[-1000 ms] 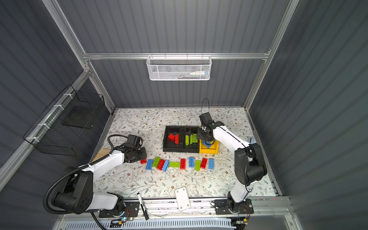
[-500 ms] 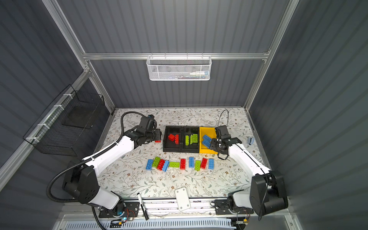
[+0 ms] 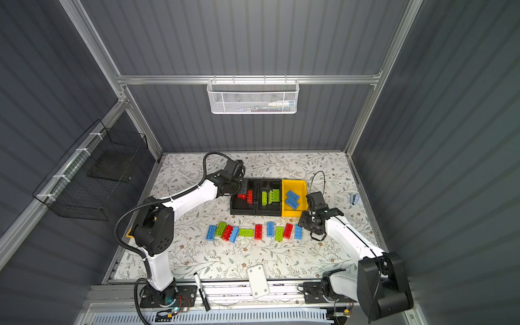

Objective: Sort the legos into containers by color
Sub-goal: Place the lego in the container.

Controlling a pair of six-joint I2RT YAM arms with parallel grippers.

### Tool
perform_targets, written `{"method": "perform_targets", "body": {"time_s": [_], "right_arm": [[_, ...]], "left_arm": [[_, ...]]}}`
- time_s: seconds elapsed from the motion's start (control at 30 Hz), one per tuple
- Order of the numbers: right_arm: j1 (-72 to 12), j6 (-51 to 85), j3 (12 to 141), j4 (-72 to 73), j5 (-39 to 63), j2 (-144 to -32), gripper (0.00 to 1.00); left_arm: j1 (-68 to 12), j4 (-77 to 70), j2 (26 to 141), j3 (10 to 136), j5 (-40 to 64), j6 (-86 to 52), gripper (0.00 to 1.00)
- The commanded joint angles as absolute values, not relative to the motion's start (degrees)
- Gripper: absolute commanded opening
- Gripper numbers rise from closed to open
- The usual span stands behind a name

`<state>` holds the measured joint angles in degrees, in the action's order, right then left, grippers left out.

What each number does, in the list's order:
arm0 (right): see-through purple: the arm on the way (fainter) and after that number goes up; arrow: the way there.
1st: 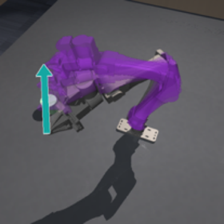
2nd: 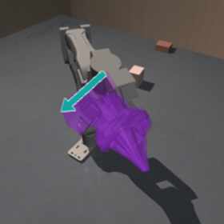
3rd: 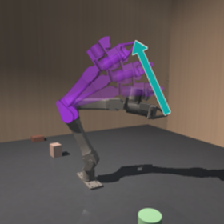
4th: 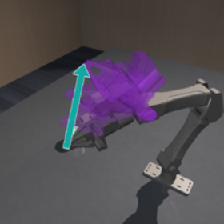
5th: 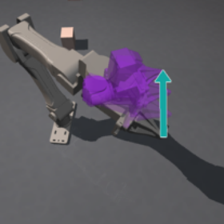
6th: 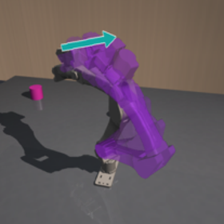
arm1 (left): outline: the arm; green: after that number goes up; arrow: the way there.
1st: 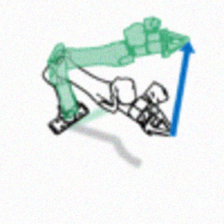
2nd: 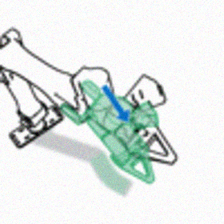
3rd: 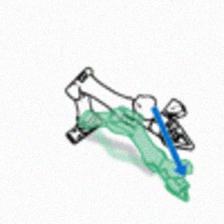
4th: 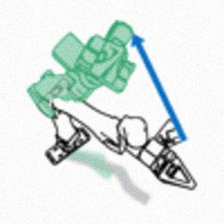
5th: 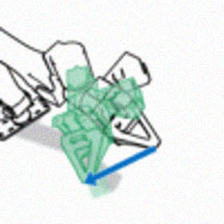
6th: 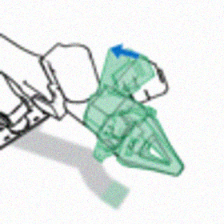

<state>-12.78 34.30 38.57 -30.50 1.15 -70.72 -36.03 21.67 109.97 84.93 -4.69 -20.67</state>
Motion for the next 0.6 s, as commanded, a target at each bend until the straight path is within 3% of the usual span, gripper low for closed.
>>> {"method": "perform_targets", "body": {"time_s": [0.0,0.17,0.37,0.57], "right_arm": [[-12.74,33.97,38.0,-30.71,2.39,-71.92,0.57],[-12.83,33.32,38.71,-30.41,2.83,-72.94,0.58],[-12.92,32.56,38.72,-31.11,2.92,-73.47,0.61],[-14.16,32.79,38.51,-30.93,2.71,-73.9,0.63]], "left_arm": [[-36.25,22.76,111.41,86.0,-3.41,-19.52,0.18],[-36.26,22.6,112.93,85.69,-3.55,-20.02,0.28],[-36.23,22.93,112.62,86.6,-4.24,-19.79,0.53],[-36.21,23.72,110.23,87.54,-7.13,-18.56,0.63]]}}
